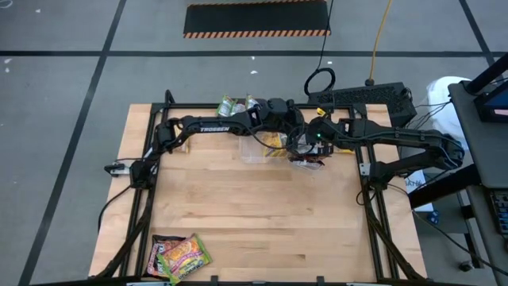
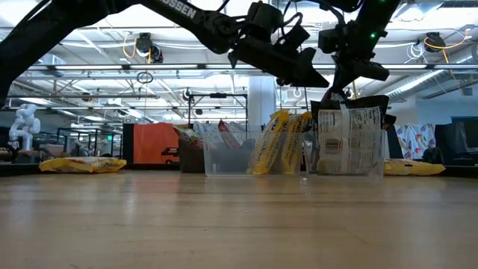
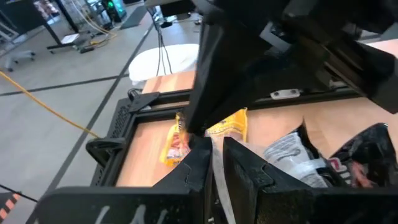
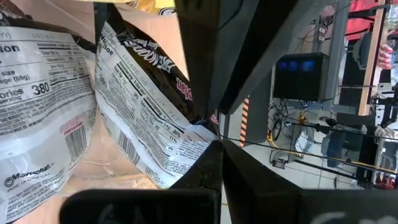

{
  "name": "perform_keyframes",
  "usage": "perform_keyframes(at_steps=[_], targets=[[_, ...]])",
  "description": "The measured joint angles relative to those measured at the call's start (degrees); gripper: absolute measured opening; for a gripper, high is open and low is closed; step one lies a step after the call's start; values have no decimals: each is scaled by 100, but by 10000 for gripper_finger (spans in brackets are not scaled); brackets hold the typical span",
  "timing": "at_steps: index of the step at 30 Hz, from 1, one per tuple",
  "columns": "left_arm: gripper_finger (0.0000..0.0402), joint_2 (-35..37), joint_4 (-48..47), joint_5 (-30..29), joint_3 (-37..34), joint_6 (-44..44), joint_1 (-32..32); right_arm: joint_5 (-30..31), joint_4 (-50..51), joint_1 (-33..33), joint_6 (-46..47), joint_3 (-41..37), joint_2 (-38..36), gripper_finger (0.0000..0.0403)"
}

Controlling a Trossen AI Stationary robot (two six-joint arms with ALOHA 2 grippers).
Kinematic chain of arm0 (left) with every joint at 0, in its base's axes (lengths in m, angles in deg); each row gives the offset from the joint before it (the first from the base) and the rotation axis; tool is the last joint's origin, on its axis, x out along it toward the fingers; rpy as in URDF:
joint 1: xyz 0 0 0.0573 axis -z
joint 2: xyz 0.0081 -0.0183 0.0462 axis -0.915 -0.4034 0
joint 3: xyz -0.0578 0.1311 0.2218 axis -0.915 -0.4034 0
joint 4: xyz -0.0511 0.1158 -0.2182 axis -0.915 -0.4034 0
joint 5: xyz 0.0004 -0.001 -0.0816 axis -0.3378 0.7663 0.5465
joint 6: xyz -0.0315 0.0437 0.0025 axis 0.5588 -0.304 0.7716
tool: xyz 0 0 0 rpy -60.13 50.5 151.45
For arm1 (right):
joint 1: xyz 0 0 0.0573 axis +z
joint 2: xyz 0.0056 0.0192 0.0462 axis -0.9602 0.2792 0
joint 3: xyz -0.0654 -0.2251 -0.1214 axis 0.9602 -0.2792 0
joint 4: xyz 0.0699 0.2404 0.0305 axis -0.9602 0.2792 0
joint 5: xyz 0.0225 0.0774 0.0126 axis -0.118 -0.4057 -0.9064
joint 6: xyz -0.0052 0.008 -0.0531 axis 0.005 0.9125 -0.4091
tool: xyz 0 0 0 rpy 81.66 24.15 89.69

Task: Sort Maruchan noodles
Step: Put the black noodle pack into the right transparent bin

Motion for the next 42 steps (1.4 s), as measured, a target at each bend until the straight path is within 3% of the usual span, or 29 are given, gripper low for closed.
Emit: perform_keyframes(at_steps=[6,11,25,31,42], targets=[[47,-143,41,-9,-2,-42,25,0,-187,-1,-93,0,0,0],[47,-208,121,-410,-2,-271,34,5,-181,-1,-96,0,0,0],[47,-76,92,-523,-11,-679,322,3,-115,-1,-138,-2,0,0],[47,133,19,-1334,0,-1344,499,1,-120,-1,-134,-2,2,0],[47,131,-388,-1076,-2,-869,183,-1,-121,-3,-149,-2,2,0]])
